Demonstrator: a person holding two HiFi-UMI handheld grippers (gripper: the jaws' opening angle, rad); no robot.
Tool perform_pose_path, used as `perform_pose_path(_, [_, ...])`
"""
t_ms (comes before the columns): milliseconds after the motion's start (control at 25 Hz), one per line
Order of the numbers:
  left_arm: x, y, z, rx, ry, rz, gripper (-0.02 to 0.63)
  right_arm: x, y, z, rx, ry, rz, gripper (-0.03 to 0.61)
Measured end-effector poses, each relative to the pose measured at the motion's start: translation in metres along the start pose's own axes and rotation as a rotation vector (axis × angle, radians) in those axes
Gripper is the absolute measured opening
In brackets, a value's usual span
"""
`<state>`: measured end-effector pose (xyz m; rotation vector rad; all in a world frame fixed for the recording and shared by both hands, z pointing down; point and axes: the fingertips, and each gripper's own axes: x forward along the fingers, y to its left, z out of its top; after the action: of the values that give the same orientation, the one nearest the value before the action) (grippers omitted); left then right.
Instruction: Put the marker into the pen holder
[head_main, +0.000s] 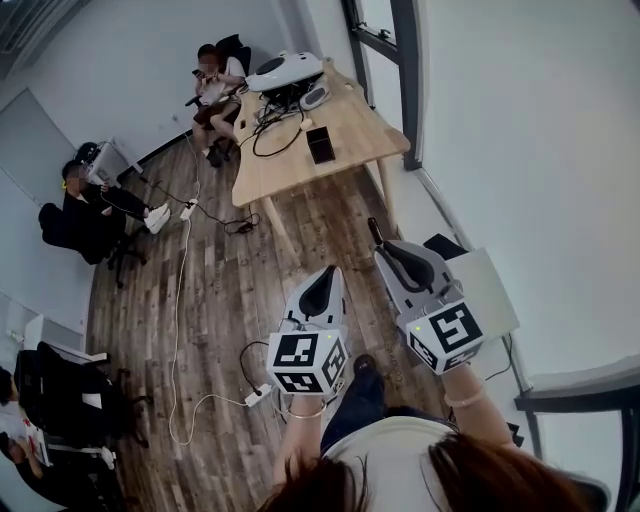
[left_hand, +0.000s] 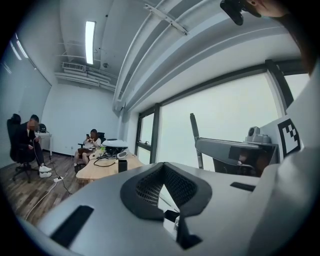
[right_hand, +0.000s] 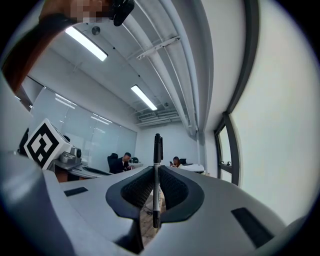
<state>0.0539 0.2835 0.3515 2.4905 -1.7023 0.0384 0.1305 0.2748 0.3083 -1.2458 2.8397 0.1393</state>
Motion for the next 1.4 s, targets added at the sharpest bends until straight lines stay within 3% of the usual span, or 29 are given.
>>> perform_pose_path(880, [0.123,0.133,0.024,-0.012,0.002,-0.059,0.017,0.18,-0.054,-0.015,0.01,0.025,-0.052,0.064])
perform_pose_path(1400, [0.177,0.168,0.019,-0.027,0.019,-0.101,0.017,0.236,-0.082,-0.029,0.041,0.055,-0.057,0.066])
